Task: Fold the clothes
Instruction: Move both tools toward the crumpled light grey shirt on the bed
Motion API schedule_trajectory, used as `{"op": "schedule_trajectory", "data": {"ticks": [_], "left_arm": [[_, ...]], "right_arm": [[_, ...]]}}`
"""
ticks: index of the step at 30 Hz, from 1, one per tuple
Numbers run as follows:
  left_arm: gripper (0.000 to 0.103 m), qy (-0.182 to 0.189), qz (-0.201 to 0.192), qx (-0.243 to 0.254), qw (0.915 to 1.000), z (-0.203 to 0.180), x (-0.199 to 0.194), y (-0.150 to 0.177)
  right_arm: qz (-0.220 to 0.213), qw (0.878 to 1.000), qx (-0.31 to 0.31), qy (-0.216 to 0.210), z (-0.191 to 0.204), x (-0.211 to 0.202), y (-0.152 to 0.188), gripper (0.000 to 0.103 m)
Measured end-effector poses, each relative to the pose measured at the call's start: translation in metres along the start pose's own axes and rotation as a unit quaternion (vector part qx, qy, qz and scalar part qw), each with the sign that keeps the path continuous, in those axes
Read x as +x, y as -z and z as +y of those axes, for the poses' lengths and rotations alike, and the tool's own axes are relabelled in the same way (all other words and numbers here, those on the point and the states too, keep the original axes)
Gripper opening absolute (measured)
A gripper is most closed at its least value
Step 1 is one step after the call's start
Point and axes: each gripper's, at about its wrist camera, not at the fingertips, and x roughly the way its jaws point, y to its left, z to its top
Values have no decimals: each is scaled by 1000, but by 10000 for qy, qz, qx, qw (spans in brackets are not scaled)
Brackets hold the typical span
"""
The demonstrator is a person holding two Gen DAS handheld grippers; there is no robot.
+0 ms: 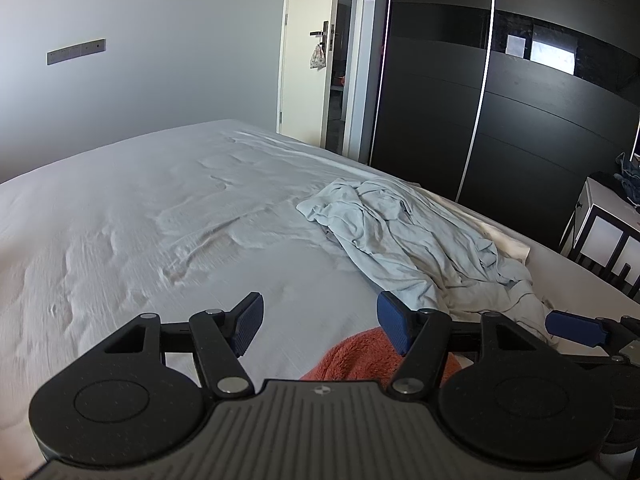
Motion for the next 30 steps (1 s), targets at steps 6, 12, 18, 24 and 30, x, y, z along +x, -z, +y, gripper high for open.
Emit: {"op": "schedule_trajectory", "data": {"ticks": [6,12,18,24,30], "left_arm": [[75,-2,12,-7,10000,1,1,1],[75,2,28,-10,10000,0,2,2],[75,14,81,-39,10000,0,5,2],[75,41,161,-86,9998,0,11,0],[75,79,230,-103,9997,2,20,-2]], "right_arm": [[14,10000,-2,-5,2,-1,0,90],[36,10000,-18,-10,4,-2,1,90],[85,10000,-36,0,5,0,1,90],[136,9998,-82,-83,4,5,0,90],[104,9997,-199,-124,3,11,-4,90]]}}
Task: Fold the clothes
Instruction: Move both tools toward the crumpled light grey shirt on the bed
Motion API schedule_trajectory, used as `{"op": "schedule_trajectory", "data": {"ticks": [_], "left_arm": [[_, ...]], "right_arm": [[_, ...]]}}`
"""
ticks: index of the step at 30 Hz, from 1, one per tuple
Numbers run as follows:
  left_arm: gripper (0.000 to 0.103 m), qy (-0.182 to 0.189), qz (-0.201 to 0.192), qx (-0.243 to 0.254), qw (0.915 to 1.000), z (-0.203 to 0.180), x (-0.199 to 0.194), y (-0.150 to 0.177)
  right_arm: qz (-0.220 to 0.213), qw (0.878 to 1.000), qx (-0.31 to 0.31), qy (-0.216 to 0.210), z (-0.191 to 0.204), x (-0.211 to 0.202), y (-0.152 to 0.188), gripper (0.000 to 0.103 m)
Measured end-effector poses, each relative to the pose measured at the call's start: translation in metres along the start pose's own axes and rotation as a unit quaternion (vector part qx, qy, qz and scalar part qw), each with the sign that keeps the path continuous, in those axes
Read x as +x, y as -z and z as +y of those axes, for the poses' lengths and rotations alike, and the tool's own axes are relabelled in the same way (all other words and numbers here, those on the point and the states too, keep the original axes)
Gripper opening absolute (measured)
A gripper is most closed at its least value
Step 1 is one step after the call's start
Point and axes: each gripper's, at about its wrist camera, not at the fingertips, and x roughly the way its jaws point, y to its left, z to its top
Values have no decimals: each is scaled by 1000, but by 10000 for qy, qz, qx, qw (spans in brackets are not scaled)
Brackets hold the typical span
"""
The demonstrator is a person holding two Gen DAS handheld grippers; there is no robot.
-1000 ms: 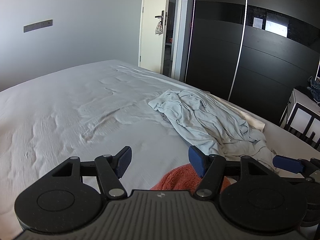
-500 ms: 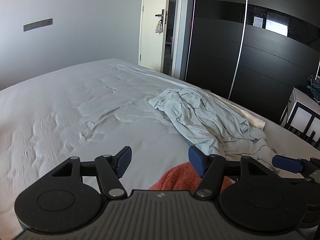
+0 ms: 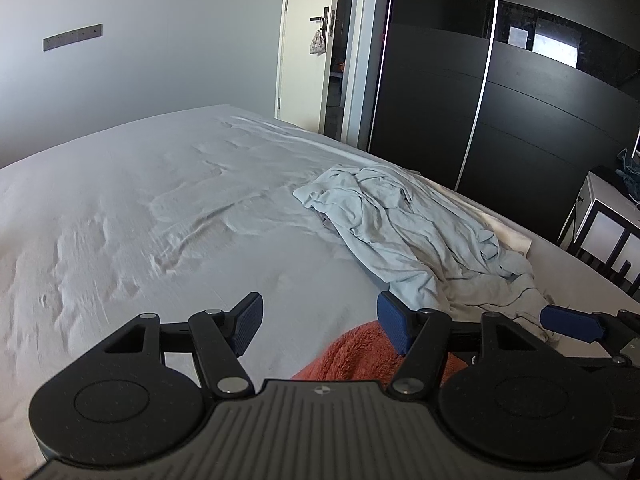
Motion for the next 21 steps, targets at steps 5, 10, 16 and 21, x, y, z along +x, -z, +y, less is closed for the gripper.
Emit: {"op": "schedule_trajectory", "data": {"ticks": [5,10,16,21], "left_arm": [[75,34,67,67,9999,-1,12,-7],[75,90,136,75,9998,2,29,-16],[75,79,314,149,9994,8,61,-27],[75,63,561,184,9982,18,94,-32]], "right_arm": [[-79,9999,-130,0,-3,11,-7,90],[-174,9995,-264,11,-8,27,-15,90],[106,9998,-151,-70,-21,62,-31,90],[355,9993,-141,-42,-37,103,-49,90]]}}
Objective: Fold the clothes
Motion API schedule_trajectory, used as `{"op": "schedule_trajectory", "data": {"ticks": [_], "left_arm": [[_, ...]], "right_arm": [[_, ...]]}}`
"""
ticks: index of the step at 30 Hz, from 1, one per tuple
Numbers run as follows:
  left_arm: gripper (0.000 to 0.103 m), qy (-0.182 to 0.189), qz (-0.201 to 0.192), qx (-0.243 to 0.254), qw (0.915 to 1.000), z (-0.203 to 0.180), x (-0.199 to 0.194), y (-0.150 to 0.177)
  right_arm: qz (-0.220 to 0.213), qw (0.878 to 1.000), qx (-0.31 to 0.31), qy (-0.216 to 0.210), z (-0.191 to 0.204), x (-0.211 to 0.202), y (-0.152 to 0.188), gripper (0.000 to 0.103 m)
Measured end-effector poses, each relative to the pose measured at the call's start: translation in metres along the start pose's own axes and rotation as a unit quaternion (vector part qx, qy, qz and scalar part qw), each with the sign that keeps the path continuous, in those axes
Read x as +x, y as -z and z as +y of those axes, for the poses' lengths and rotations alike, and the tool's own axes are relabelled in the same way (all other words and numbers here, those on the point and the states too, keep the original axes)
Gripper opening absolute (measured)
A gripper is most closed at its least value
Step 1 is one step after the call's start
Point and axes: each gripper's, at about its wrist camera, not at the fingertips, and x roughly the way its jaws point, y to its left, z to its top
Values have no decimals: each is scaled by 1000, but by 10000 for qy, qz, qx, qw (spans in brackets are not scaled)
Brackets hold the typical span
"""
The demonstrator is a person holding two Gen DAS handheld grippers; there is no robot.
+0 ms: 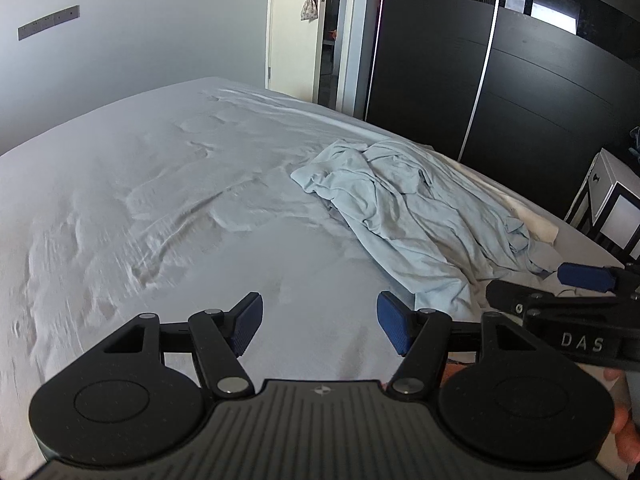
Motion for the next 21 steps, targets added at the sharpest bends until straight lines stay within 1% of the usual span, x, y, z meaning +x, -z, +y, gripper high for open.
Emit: {"op": "schedule_trajectory", "data": {"ticks": [4,6,10,12,13,15,17,18,20,21], "left_arm": [[75,-45,206,-21,9998,13,29,-8],[75,-65,300,-43,9995,20,43,-11],[75,-108,485,-56,9988,30,67,-13],[75,-120,577,-47,9983,35,78,-13],[75,-131,621,-45,9980,38,83,-13],[75,-144,682,-66,9975,43,90,-13],[75,-166,738,-106,9971,49,96,-13],[75,-177,763,-135,9968,52,99,-13],[75,-200,791,-181,9965,57,102,-13],[75,-216,800,-199,9964,59,103,-13]], "right_arm": [[290,9995,18,-123,-13,41,-12,90],[427,9989,61,-199,-18,66,-15,87],[663,9974,112,-249,-24,115,-19,70],[731,9968,134,-284,-26,137,-21,67],[772,9966,108,-276,-26,146,-22,64],[869,9959,23,-230,-24,164,-24,53],[952,9953,-54,-156,-22,178,-25,28],[947,9954,-68,-143,-22,181,-25,26],[868,9961,-59,-131,-22,180,-28,15],[801,9967,-62,-116,-21,177,-30,13]]}}
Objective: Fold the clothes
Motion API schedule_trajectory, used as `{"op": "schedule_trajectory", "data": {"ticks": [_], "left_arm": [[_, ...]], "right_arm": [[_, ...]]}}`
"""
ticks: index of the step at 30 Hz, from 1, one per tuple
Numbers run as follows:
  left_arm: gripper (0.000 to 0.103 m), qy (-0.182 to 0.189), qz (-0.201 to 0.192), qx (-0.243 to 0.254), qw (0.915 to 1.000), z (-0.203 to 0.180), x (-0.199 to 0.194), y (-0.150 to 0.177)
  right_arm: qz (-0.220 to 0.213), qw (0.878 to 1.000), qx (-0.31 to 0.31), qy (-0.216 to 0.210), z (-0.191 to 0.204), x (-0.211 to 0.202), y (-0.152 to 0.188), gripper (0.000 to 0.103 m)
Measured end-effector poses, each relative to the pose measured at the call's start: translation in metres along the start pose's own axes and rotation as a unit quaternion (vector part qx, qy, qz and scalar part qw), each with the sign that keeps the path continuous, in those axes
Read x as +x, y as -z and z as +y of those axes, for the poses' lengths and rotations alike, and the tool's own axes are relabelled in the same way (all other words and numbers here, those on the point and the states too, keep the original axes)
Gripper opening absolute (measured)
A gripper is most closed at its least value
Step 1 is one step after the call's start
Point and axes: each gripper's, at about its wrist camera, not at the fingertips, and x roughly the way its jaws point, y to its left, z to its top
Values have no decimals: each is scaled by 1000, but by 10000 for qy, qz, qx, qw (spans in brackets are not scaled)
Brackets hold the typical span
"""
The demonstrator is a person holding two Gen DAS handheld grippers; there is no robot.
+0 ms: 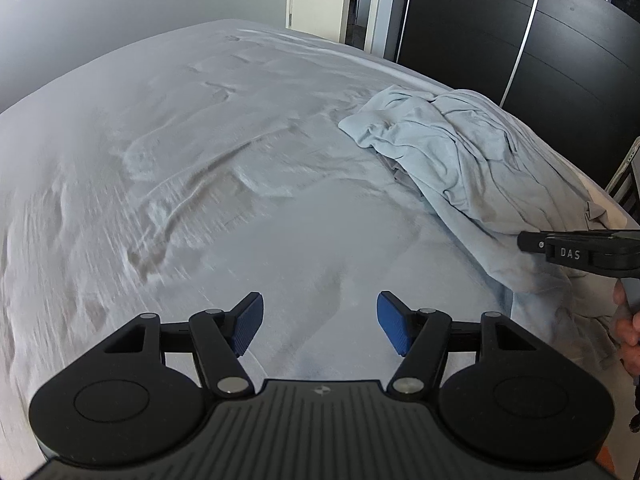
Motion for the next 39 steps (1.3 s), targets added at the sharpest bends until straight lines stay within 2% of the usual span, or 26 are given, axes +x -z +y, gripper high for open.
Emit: {"op": "schedule_trajectory", "data": {"ticks": [5,7,13,20,27,32,36,39], "left_arm": [[75,-76,-89,-52,9999,8,-8,-2],[75,-101,-165,-115,9997,13,-16,-2],[75,-232,-421,-364,9982,33,-52,2],[75,-627,-751,-521,9938,65,-102,16],[75,-1230,-992,-804,9842,114,-153,34],[75,-1879,-1015,-1096,9708,159,-194,63],[75,-2376,-920,-1364,9573,192,-220,89],[75,-2673,-779,-1498,9487,210,-233,107]], "right_arm": [[-335,9993,82,-121,5,-28,-15,10],[-480,9984,-4,-283,15,-44,-24,3],[-1013,9900,-512,-840,79,-91,-46,3],[-1116,9804,-711,-1462,142,-123,-42,3],[-1225,9509,-1043,-2644,244,-157,-34,2],[-1101,9281,-1124,-3374,312,-174,-21,3],[-1045,9008,-1351,-3993,364,-191,-9,2],[-756,8875,-1533,-4279,390,-192,7,2]]}}
